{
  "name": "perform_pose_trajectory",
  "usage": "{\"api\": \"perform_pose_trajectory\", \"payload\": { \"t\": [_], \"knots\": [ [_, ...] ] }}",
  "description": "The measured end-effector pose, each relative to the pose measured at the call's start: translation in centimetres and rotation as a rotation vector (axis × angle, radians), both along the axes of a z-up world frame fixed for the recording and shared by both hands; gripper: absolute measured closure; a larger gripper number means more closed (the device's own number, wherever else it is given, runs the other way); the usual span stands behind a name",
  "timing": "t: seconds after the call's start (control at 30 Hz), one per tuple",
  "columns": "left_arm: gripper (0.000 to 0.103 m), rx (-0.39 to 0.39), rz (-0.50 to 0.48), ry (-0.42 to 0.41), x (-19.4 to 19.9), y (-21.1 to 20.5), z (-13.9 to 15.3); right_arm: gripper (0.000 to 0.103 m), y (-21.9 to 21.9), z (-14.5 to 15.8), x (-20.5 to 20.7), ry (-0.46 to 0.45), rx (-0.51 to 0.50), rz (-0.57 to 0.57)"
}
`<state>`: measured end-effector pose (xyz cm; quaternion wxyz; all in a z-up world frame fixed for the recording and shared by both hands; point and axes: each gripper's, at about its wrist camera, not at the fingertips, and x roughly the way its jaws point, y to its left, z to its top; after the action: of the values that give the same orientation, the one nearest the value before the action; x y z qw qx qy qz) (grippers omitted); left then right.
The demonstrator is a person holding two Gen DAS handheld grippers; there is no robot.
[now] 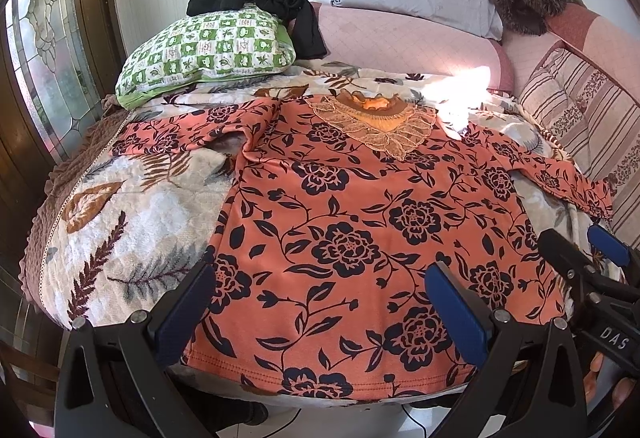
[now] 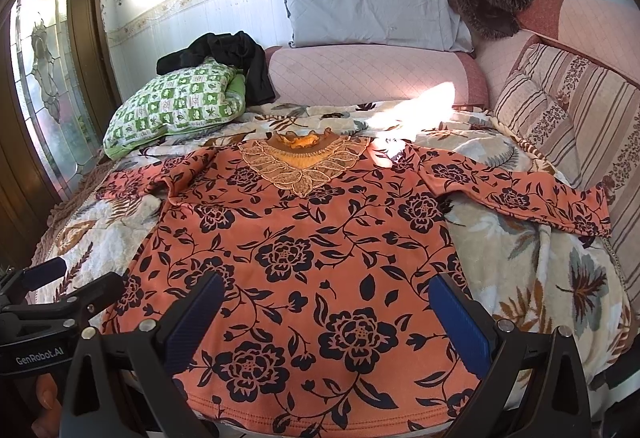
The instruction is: Fold small clothes
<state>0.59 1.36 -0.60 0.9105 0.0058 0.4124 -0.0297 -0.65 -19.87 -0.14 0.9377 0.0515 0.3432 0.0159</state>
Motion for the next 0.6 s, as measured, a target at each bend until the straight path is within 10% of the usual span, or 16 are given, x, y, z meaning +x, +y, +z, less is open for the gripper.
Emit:
{"api": "perform_pose_trajectory", "payload": {
  "t": [0.23, 0.43, 0.6],
  "knots": [
    [0.000, -0.040, 0.029, 0.099, 2.2, 1.5, -3.2, 0.000, -8.7, -2.4, 1.8, 0.046, 0.372, -0.072],
    [0.000, -0.047, 0.060, 0.192, 4.0, 2.3, -6.4, 0.000, -26.6, -8.3, 2.7, -0.018, 0.945, -0.432],
    [0.000, -0.022, 0.063, 0.229, 5.1, 2.2, -7.8, 0.014, -39.1, -12.6, 3.3, -0.065, 1.058, -0.729]
  ]
}}
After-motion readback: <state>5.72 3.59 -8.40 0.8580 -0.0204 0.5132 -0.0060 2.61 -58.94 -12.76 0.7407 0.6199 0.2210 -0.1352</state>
